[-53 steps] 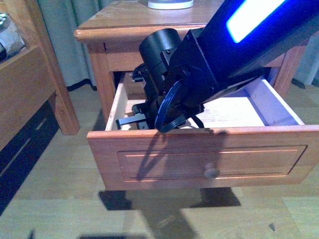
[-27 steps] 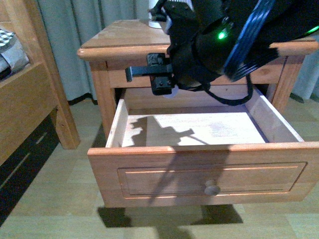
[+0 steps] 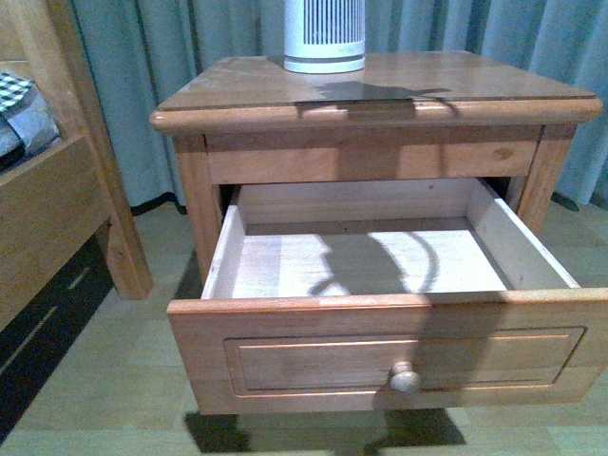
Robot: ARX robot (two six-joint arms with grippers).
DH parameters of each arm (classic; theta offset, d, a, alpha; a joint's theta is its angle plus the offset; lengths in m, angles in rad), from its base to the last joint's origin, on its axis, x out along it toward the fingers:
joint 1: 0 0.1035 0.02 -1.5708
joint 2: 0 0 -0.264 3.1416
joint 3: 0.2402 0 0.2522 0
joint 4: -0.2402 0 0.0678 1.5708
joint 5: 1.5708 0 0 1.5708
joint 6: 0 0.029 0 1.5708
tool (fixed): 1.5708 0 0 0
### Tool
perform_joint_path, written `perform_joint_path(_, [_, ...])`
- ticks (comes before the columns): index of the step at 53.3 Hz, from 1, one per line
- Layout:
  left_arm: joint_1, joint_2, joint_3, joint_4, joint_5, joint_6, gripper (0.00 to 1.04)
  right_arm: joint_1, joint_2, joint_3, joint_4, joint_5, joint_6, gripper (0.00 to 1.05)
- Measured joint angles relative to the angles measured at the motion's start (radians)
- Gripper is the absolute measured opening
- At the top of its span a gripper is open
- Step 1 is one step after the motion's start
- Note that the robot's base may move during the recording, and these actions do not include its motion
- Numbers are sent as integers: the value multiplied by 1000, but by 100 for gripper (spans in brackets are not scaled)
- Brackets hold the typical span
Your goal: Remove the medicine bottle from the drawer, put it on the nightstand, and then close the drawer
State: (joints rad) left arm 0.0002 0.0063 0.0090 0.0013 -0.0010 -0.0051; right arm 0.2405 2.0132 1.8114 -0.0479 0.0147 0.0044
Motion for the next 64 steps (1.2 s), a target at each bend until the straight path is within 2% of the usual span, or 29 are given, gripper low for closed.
perform_joint_path(7, [0,0,0,0,0,0,98,-3,159,185,-77,43,-32,29])
perform_joint_path(18, [0,0,0,0,0,0,98,-3,298,330,-123,108,-60,30])
perform_joint_path(28, [0,0,0,0,0,0,98,-19,322,357,-113,117,-46,60])
perform_joint_path(37, [0,0,0,0,0,0,98,-23,256,296,-55,58,-30,85])
perform_joint_path(42, [0,0,0,0,0,0,98,-23,130,183,-18,-6,21,99])
perform_joint_path(51, [0,0,0,0,0,0,98,-14,-167,-121,79,-113,89,98])
perform_joint_path(53, [0,0,0,0,0,0,98,-9,-229,-193,93,-124,95,94])
perform_joint_path(64, [0,0,0,0,0,0,98,58,-621,-769,114,-169,145,59])
